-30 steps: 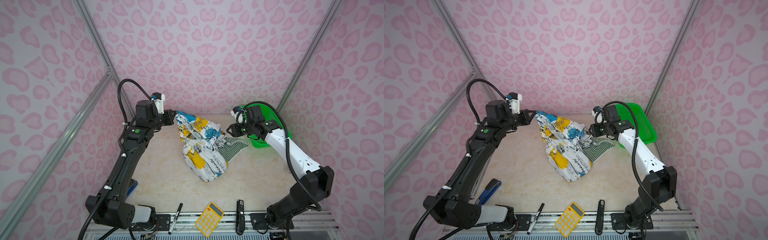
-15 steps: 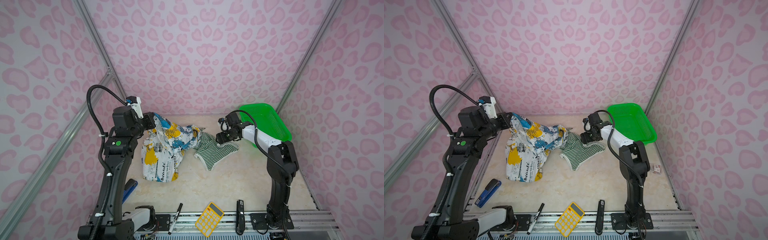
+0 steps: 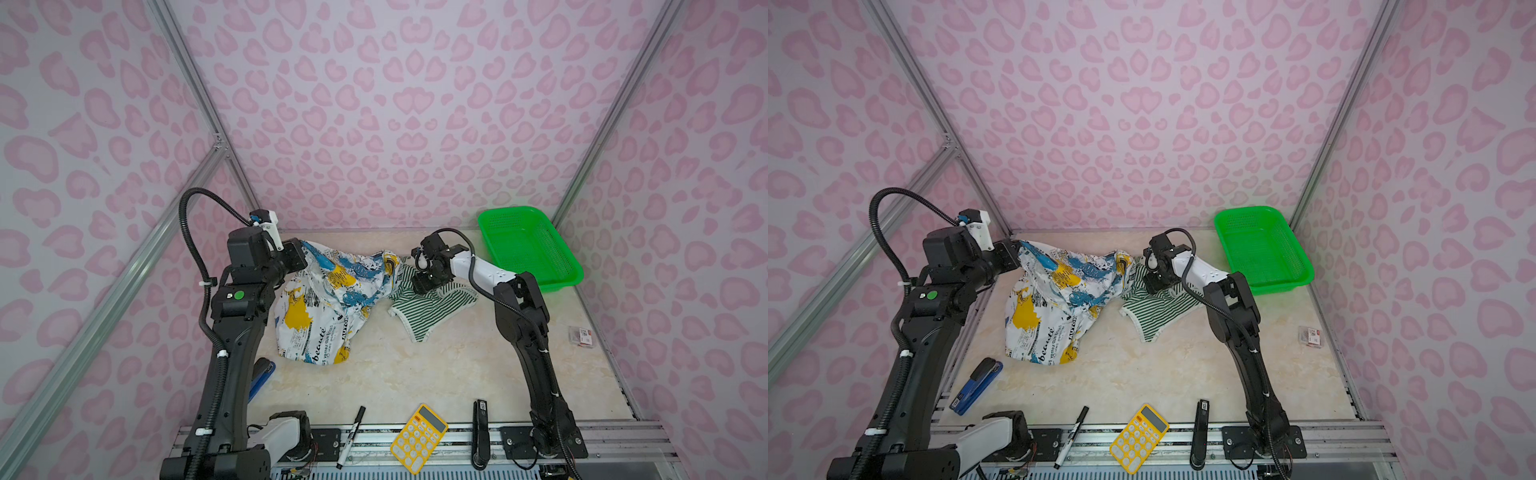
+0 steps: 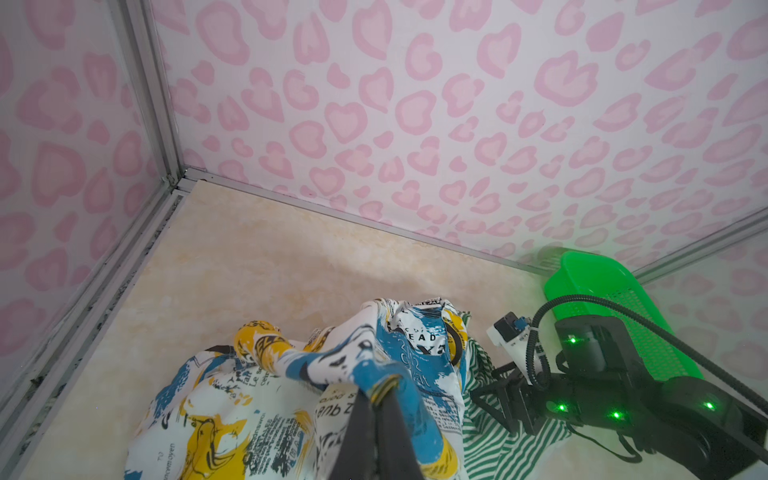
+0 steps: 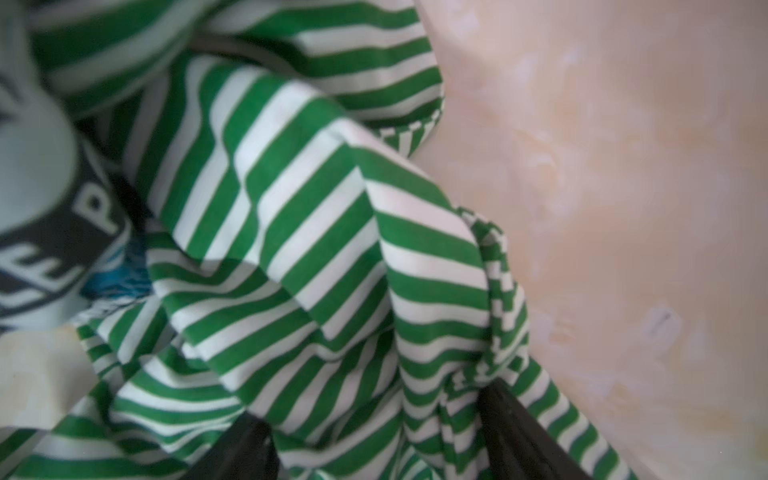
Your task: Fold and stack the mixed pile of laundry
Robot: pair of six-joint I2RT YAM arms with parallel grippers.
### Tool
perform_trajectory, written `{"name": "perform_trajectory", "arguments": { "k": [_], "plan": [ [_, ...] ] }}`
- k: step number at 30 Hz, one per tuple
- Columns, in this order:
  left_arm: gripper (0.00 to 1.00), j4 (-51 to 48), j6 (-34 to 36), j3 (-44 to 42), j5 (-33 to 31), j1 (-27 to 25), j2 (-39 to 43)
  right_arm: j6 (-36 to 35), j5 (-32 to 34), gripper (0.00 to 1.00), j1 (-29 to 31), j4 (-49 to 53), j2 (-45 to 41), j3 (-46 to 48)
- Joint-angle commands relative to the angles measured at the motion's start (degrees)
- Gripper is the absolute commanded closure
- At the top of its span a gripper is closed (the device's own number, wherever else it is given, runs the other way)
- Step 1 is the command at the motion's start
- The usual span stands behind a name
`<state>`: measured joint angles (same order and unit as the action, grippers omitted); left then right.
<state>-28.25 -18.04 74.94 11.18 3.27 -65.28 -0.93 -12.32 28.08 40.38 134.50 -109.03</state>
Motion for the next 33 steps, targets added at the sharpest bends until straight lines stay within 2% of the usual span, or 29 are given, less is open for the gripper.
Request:
{"name": "perform_trajectory", "arguments": {
  "k": [1,3,5,7,9,15,17,20,23,26,29,33],
  "plan": [
    [0.97,1.4,0.43,0.04,-0.29,0.39,0.5,1.97,2.99,0.44,0.03,7.06,2.43,0.63],
    [0.97,2.11,0.38,-0.27,0.38,0.43,0.5,1.98,4.4,0.66,-0.31,7.82,2.24,-0.29],
    [0.97,2.64,0.21,-0.65,0.98,0.49,0.28,1.73,5.82,0.83,-0.89,8.28,0.95,-1.3],
    [0.97,3.04,0.11,-1.0,1.93,0.47,-0.08,0.97,8.34,0.94,-1.64,9.45,-1.81,-3.27],
    [0.97,3.76,0.08,-1.49,3.49,0.44,-0.46,0.33,11.12,1.0,-3.2,11.03,-6.05,-6.44],
    [0.97,5.14,-0.42,-3.1,4.45,0.43,-1.3,0.11,16.34,1.0,-9.01,14.06,-16.82,-18.46],
    [0.97,5.6,-0.61,-3.3,5.7,0.45,-1.85,-0.61,19.55,1.0,-10.31,12.37,-20.44,-19.61],
    [0.97,6.31,-0.76,-3.14,10.09,0.5,-3.34,-0.91,22.44,1.0,-13.68,8.43,-25.33,-19.36],
    [0.97,7.45,-0.68,-3.13,15.85,0.46,-4.96,1.23,20.76,1.0,-18.91,6.97,-27.17,-18.27],
    [0.97,7.96,-0.72,-2.89,19.86,0.13,-5.82,2.4,18.16,1.0,-23.05,6.4,-27.4,-13.99],
    [0.97,7.71,0.37,-2.7,19.68,-1.24,-5.69,3.14,17.25,1.0,-24.86,2.98,-28.08,-5.36],
    [0.97,6.48,1.59,-1.87,19.27,-3.19,-5.98,8.21,20.96,1.0,-28.28,-3.89,-27.85,5.6]
  ]
}}
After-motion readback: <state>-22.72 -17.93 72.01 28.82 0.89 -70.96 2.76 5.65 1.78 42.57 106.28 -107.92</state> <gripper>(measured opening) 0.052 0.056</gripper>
